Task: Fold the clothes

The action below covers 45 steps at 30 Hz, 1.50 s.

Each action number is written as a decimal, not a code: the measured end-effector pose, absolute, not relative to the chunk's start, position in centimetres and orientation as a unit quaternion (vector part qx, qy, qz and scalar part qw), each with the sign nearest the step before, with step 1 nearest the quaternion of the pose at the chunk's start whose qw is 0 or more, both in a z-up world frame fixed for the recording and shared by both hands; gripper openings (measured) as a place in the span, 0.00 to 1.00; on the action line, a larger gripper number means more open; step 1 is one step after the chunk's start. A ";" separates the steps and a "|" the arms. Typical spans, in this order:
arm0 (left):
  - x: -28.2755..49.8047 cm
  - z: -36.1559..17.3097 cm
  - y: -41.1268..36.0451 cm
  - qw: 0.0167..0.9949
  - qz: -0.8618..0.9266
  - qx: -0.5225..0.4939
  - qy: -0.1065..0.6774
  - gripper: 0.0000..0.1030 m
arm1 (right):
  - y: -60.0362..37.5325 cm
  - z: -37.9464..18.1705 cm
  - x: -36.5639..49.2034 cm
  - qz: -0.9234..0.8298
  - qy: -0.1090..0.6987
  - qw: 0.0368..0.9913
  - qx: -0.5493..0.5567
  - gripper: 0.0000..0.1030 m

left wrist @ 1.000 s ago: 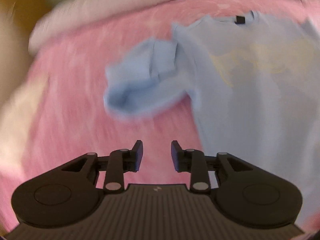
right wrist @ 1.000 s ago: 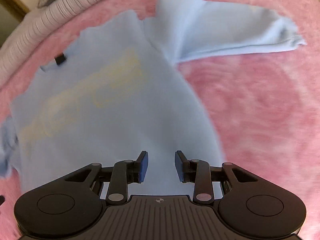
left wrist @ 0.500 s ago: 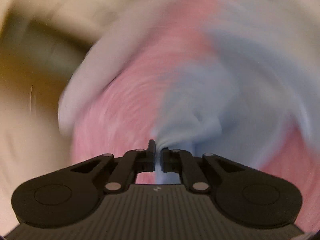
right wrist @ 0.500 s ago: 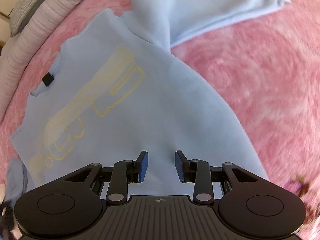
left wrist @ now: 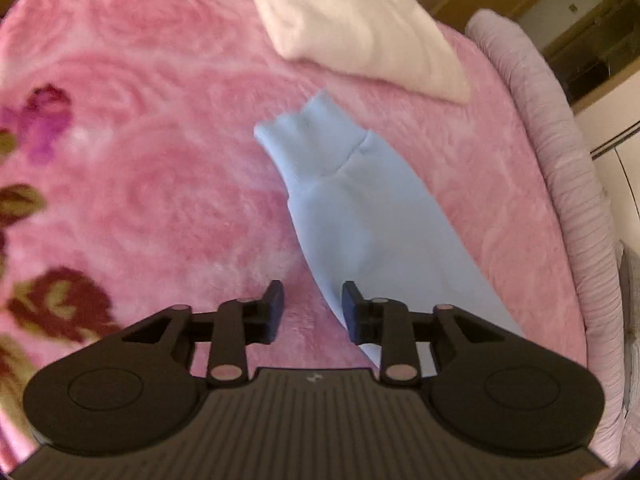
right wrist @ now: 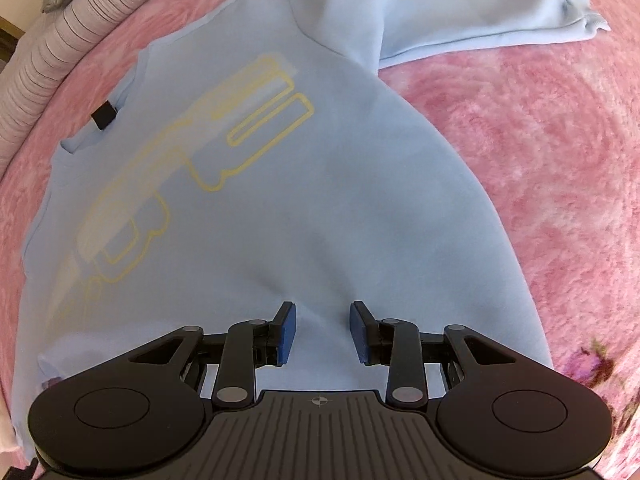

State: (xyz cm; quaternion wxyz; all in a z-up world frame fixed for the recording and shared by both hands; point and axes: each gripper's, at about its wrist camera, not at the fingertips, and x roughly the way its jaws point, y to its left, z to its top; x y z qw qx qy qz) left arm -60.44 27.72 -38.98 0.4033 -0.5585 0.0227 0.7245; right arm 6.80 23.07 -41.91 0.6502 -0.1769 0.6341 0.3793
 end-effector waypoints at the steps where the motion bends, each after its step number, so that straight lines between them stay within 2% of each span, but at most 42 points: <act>1: -60.7 -38.5 27.8 0.412 0.724 -0.552 0.032 0.28 | 22.4 -41.5 6.9 0.378 0.634 0.652 -0.173 0.33; 7: -56.1 -37.5 28.2 0.488 0.674 -0.540 0.128 0.28 | 20.8 -41.0 6.4 0.379 0.632 0.655 -0.166 0.33; 14: -41.8 -38.1 28.7 0.621 0.529 -0.531 0.230 0.28 | 17.8 -40.5 9.1 0.377 0.631 0.666 -0.131 0.33; 23: -31.7 -37.8 27.6 0.633 0.523 -0.505 0.267 0.28 | 11.8 -41.1 23.6 0.334 0.619 0.709 0.050 0.33; 24: -31.2 -37.5 26.9 0.629 0.529 -0.503 0.267 0.28 | 12.0 -41.5 25.0 0.330 0.618 0.711 0.063 0.35; 26: -29.8 -36.8 26.0 0.623 0.543 -0.497 0.265 0.28 | 12.3 -42.2 27.8 0.324 0.615 0.714 0.089 0.57; 35: -25.4 -36.6 26.5 0.602 0.573 -0.500 0.243 0.28 | 13.9 -45.4 40.3 0.290 0.594 0.722 0.206 0.58; 36: -25.4 -36.8 26.8 0.597 0.576 -0.502 0.243 0.28 | 14.1 -45.7 41.6 0.288 0.591 0.722 0.214 0.57; 37: -25.5 -36.9 27.0 0.592 0.580 -0.504 0.243 0.28 | 14.9 -45.4 41.8 0.307 0.594 0.722 0.182 0.18; 38: -25.6 -37.0 27.2 0.587 0.583 -0.506 0.243 0.28 | 15.7 -45.1 42.0 0.324 0.594 0.721 0.150 0.12; 41: -26.0 -36.9 27.7 0.576 0.589 -0.512 0.243 0.28 | 14.9 -42.6 42.5 0.369 0.543 0.742 0.133 0.11; 45: -26.8 -36.3 27.7 0.577 0.590 -0.511 0.242 0.28 | 11.1 -37.7 44.0 0.369 0.446 0.797 0.172 0.11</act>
